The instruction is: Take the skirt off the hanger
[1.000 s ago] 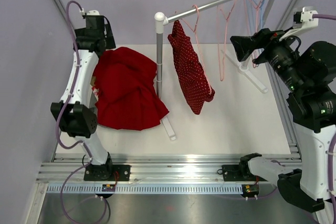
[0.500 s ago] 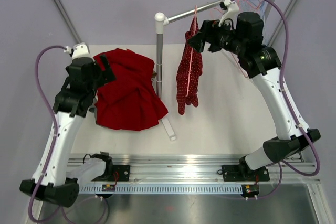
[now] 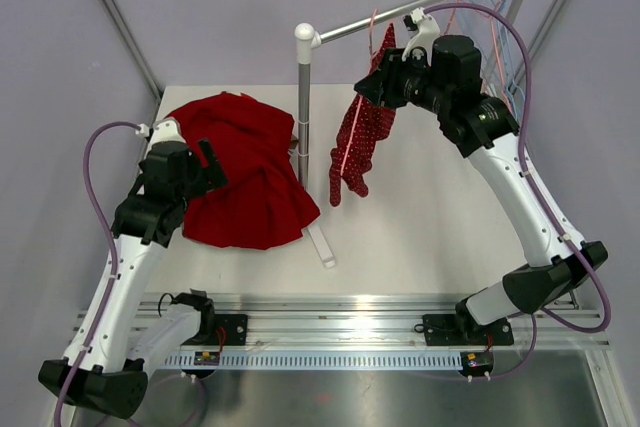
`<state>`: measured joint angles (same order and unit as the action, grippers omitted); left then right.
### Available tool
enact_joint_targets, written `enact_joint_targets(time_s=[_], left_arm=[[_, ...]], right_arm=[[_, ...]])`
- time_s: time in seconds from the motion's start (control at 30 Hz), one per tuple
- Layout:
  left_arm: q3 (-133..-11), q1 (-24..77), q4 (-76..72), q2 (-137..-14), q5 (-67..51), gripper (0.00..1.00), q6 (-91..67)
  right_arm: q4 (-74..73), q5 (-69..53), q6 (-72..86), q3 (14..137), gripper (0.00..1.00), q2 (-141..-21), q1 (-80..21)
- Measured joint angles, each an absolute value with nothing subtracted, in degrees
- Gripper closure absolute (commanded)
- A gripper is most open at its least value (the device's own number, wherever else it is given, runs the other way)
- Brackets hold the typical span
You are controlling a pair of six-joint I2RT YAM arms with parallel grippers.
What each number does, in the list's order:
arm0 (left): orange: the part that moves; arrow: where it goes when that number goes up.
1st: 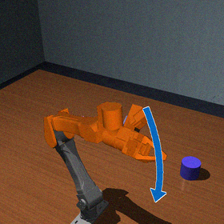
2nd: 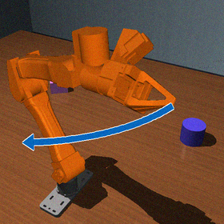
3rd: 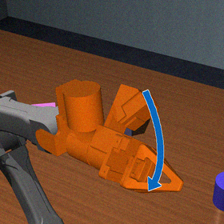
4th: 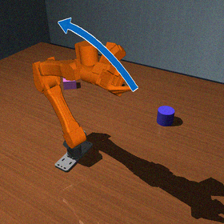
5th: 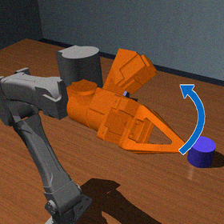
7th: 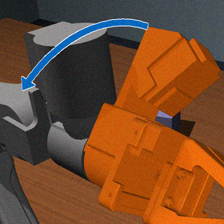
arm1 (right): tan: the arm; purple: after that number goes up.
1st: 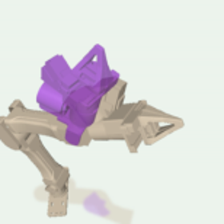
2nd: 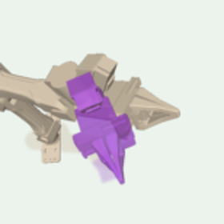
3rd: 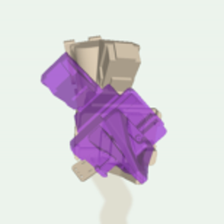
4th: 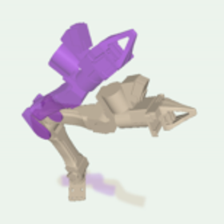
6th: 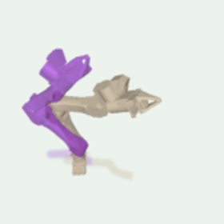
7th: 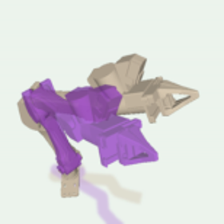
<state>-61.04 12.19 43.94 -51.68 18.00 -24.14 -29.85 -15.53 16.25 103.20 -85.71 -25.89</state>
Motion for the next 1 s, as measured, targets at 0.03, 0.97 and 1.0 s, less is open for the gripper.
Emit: enact_joint_targets(time_s=[0.03, 0.97, 1.0], left_arm=[[-60.9, 12.2, 43.9, -51.3, 17.8, 0.01, -24.3], [-71.4, 48.1, 22.5, -57.2, 5.3, 0.01, -24.4], [-71.2, 48.1, 19.5, -59.4, 3.1, 0.01, -24.4]], right_arm=[[-29.4, -15.5, 16.7, 102.8, 0.7, -85.7, -26.2], [-43.7, -5.8, 19.4, 113.5, 1.0, -76.0, -29.0], [-44.4, -6.3, 19.7, 113.8, 1.0, -75.6, -29.0]])
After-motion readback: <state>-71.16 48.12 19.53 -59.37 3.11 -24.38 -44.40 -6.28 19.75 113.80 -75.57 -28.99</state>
